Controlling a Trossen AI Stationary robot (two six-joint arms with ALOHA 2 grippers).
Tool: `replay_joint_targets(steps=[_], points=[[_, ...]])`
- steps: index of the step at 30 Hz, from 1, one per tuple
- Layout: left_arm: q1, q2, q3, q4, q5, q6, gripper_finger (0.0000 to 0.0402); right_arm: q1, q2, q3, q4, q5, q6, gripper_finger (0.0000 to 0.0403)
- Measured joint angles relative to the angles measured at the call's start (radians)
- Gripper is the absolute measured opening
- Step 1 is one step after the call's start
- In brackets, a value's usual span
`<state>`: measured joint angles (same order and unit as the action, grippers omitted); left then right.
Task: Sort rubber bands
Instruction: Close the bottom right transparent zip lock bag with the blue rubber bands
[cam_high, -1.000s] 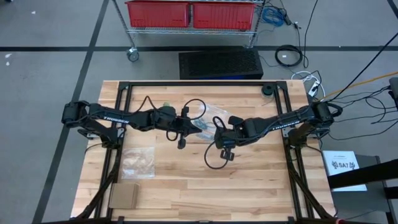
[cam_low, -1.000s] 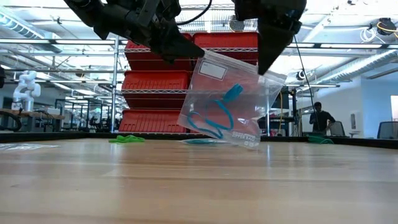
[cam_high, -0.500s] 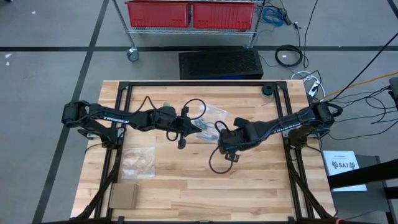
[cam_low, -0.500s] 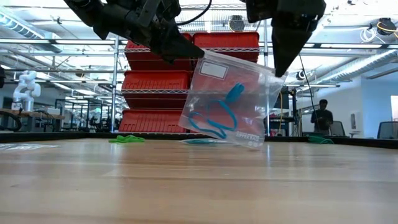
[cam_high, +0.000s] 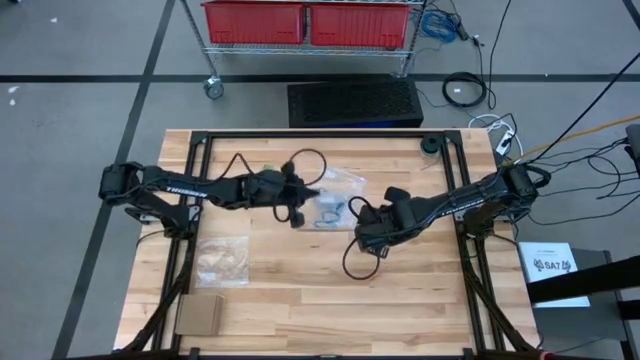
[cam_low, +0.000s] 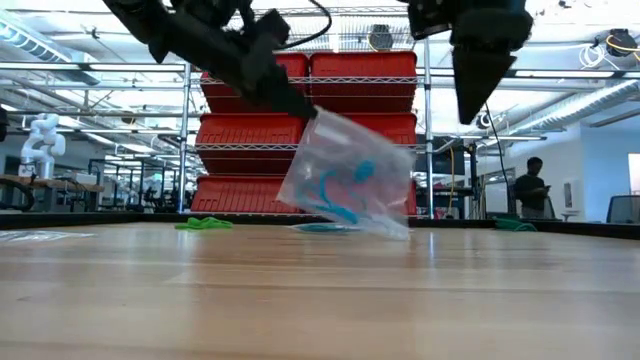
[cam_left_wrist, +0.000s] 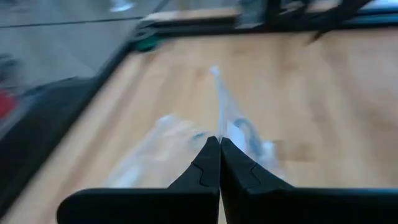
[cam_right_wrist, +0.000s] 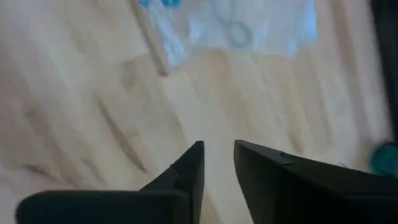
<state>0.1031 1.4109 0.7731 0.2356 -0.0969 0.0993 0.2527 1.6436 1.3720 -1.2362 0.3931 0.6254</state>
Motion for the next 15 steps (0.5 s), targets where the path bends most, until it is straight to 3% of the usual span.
replay_joint_targets(steps=[4,15], points=[[0.061,0.047,0.0,-0.002,-0.1,0.013,0.0,-0.001,-0.001,0.0,-0.054,0.044,0.027,0.0096],[0.282,0.266,-0.001,0.21,-0.061,0.02,0.0015,-0.001,-0.002,0.002,-0.044,0.081,0.071,0.0105]])
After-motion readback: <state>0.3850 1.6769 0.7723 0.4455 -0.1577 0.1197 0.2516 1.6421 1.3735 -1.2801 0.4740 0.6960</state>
